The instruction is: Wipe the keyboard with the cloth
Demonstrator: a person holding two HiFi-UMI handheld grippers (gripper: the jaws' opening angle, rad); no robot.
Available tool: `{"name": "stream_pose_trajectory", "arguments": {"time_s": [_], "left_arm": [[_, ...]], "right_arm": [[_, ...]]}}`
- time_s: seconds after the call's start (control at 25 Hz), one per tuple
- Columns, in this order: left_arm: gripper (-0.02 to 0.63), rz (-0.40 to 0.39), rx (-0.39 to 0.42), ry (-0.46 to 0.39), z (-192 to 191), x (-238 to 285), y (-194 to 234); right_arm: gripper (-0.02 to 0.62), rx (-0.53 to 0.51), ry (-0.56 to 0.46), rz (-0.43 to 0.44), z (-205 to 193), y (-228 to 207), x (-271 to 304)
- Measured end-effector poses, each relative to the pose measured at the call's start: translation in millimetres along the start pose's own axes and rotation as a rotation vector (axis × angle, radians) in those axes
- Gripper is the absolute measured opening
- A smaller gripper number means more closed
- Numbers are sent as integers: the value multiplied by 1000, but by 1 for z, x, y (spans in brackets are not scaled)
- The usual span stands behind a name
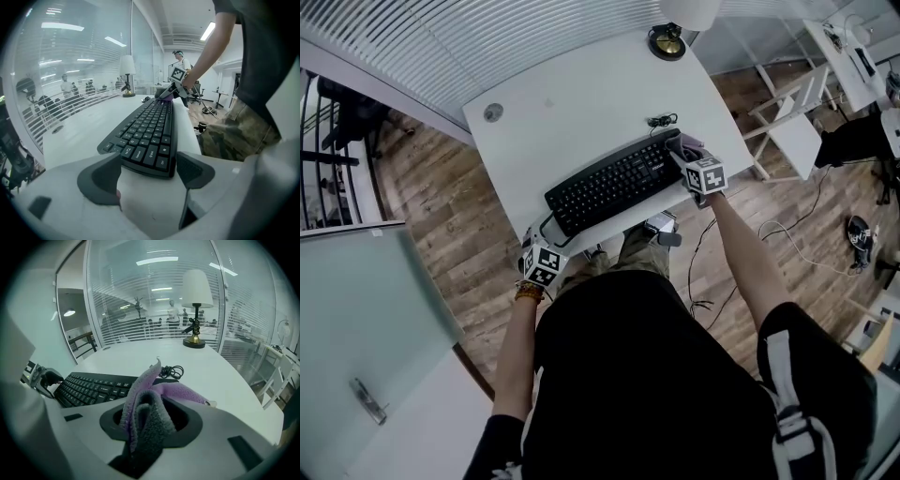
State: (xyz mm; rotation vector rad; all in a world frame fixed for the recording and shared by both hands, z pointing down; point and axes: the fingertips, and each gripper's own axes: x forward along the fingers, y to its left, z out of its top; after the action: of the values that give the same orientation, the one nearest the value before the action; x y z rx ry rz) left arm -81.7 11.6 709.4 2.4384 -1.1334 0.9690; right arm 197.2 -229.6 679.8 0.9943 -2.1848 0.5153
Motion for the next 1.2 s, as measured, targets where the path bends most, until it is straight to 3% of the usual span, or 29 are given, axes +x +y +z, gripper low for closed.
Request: {"name": "stream_pose_trajectory", "arguments": {"time_s": [0.76, 1.2], "left_arm": [[370, 5, 4, -2, -1, 1, 0], [370, 1, 4, -1, 0, 0, 1]], "right_arm": [[123, -54, 15, 90, 0, 51, 6], [121, -117, 28, 195, 3, 108, 13]]}}
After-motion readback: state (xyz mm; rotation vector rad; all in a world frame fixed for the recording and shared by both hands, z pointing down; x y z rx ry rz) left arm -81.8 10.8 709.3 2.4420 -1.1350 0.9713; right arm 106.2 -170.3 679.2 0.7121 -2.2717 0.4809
